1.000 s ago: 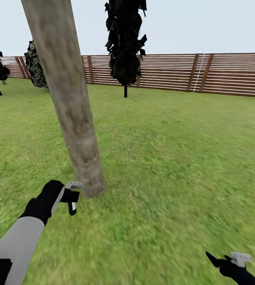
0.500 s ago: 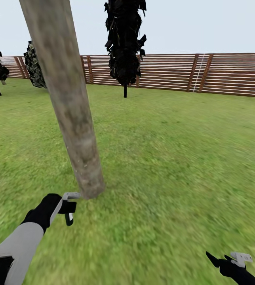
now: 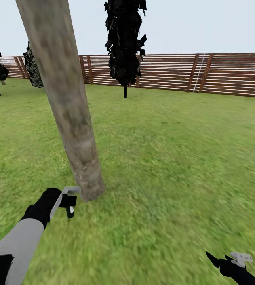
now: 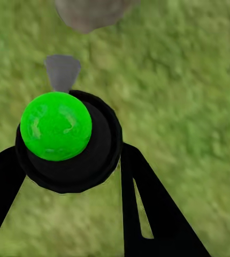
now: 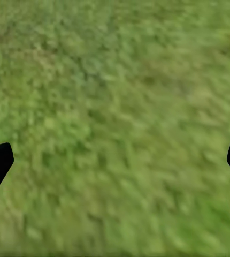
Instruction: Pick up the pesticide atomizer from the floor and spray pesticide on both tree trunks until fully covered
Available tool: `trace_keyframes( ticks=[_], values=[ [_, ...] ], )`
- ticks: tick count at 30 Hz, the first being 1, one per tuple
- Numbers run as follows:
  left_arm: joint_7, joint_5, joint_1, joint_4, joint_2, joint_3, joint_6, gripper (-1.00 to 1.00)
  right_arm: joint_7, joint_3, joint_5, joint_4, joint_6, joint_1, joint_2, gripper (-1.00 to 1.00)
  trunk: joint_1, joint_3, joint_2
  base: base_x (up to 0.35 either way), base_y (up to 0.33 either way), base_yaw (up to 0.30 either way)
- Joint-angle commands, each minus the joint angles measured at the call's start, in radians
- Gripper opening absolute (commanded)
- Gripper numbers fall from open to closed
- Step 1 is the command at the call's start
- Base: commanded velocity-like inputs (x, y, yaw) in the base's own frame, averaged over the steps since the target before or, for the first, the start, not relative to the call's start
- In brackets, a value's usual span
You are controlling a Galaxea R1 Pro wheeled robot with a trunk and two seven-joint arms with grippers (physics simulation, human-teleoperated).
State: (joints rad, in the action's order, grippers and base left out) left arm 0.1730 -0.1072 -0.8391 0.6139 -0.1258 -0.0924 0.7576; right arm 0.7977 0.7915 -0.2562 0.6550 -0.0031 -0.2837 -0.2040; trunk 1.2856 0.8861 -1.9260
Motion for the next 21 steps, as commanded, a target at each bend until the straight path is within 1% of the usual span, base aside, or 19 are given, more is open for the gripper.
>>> trace_keyframes(
  ticks=[1, 2, 3, 4, 5, 7, 10, 12, 13, 14, 15, 16, 17, 18, 19, 21],
  values=[
    [0.002, 0.0, -0.005, 0.04, 0.0, 0.001, 0.041, -1.0, 0.0, 0.0, 0.0, 0.0, 0.0, 0.0, 0.0, 1.0, 0.0, 0.0, 0.0, 0.0, 0.0, 0.0],
    [0.003, 0.0, -0.009, 0.075, 0.0, 0.001, 0.079, -1.0, 0.0, 0.0, 0.0, 0.0, 0.0, 0.0, 0.0, 1.0, 0.0, 0.0, 0.0, 0.0, 0.0, 0.0],
    [0.006, 0.001, -0.015, 0.176, -0.001, 0.001, 0.177, -1.0, 0.0, 0.0, 0.0, 0.0, 0.0, 0.0, 0.0, 1.0, 0.0, 0.0, 0.0, 0.0, 0.0, 0.0],
    [0.007, 0.001, -0.015, 0.23, -0.001, 0.003, 0.213, -1.0, 0.0, 0.001, 0.0, 0.0, 0.0, 0.0, 0.0, 1.0, 0.0, 0.0, 0.0, 0.0, 0.0, 0.0],
    [0.007, 0.001, -0.012, 0.269, -0.001, 0.005, 0.231, -1.0, 0.0, 0.001, 0.0, 0.0, 0.0, 0.001, 0.0, 1.0, 0.0, 0.0, 0.0, 0.0, 0.0, 0.0],
    [0.008, 0.0, -0.006, 0.295, 0.0, 0.008, 0.244, -1.0, 0.0, 0.001, 0.0, 0.0, 0.0, 0.0, 0.0, 1.0, 0.0, 0.0, 0.0, 0.0, 0.0, 0.0],
    [0.007, 0.0, -0.002, 0.295, 0.0, 0.009, 0.247, -1.0, 0.0, 0.0, 0.0, 0.0, 0.0, 0.0, 0.0, 1.0, 0.0, 0.0, 0.0, 0.0, 0.0, 0.0],
    [0.01, 0.0, 0.002, 0.26, 0.001, 0.009, 0.245, -1.0, 0.0, 0.001, 0.0, 0.0, 0.0, 0.0, 0.0, 1.0, 0.0, 0.0, 0.0, 0.0, 0.0, 0.0],
    [0.011, 0.0, 0.006, 0.203, 0.0, 0.009, 0.234, -1.0, 0.0, 0.001, 0.0, 0.0, 0.0, 0.0, 0.0, 1.0, 0.0, 0.0, 0.0, 0.0, 0.0, 0.0],
    [0.011, 0.001, 0.008, 0.15, 0.0, 0.01, 0.205, -1.0, 0.0, 0.001, 0.0, 0.0, 0.0, 0.0, 0.0, 1.0, 0.0, 0.0, 0.0, 0.0, 0.0, 0.0],
    [0.011, 0.001, 0.009, 0.095, 0.0, 0.009, 0.159, -1.0, 0.0, 0.0, 0.0, 0.0, 0.0, 0.0, 0.0, 1.0, 0.0, 0.0, 0.0, 0.0, 0.0, 0.0],
    [0.01, 0.001, 0.01, 0.06, 0.0, 0.008, 0.124, -1.0, 0.0, 0.0, 0.0, 0.0, 0.0, 0.0, 0.0, 1.0, 0.0, 0.0, 0.0, 0.0, 0.0, 0.0],
    [0.009, 0.001, 0.01, -0.004, 0.0, 0.007, 0.059, -1.0, 0.0, 0.0, 0.0, 0.0, 0.0, 0.0, 0.0, 1.0, 0.0, 0.0, 0.0, 0.0, 0.0, 0.0],
    [0.007, 0.001, 0.011, -0.05, 0.0, 0.007, 0.026, -1.0, 0.0, 0.0, 0.0, -0.001, 0.0, 0.0, 0.0, 1.0, 0.0, 0.0, 0.0, 0.0, 0.0, 0.0],
    [0.007, 0.001, 0.011, -0.071, 0.0, 0.006, 0.013, -1.0, 0.0, 0.0, 0.0, -0.001, 0.0, 0.0, 0.0, 1.0, 0.0, 0.0, 0.0, 0.0, 0.0, 0.0],
    [0.006, 0.001, 0.011, -0.086, 0.0, 0.005, 0.004, -1.0, 0.0, 0.0, 0.0, -0.001, 0.0, 0.0, 0.0, 1.0, 0.0, 0.0, 0.0, -0.021, 0.0, 0.0]
  ],
)
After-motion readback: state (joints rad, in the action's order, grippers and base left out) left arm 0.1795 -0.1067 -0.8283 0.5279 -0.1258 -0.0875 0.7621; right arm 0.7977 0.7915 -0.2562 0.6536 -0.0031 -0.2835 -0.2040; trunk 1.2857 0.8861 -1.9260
